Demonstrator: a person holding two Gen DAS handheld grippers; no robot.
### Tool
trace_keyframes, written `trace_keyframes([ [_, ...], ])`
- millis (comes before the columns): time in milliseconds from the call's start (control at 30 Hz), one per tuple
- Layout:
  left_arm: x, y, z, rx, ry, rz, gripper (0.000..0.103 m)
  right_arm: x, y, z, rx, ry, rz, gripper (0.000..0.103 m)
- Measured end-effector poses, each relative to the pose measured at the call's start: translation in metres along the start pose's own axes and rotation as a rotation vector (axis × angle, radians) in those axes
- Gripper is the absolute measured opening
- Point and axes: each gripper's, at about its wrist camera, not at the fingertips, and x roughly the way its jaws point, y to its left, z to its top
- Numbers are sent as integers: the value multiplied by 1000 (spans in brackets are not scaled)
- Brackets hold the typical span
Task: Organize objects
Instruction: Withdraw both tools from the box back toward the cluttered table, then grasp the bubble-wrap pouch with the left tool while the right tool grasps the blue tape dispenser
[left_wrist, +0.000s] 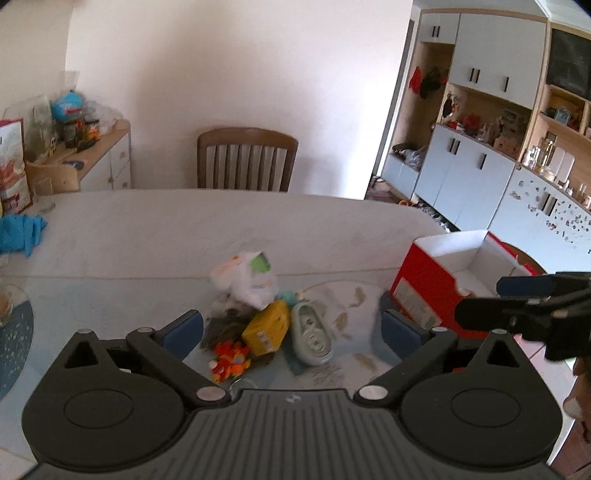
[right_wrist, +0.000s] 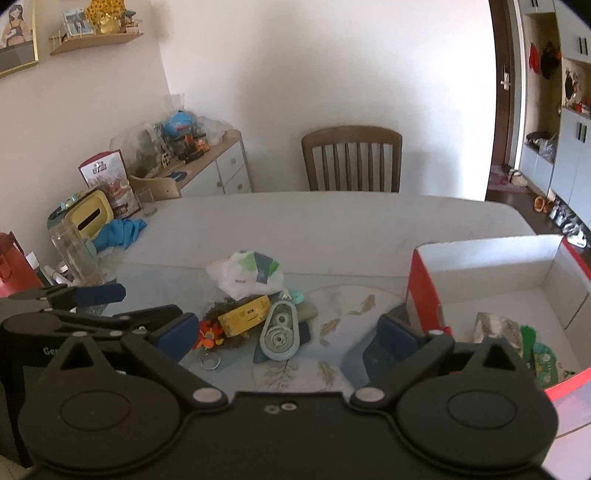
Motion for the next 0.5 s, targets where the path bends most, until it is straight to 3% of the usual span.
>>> trace_keyframes([
  [233,27,19,-22,27,39,56,103,33,0,0,6,54,-29,102],
  [400,43,17,-43,105,108,40,103,65,-1,-3,-7,111,-54,102],
  [500,49,17,-56,102,161,26,103,84,2,-6,-31,137,-63,102],
])
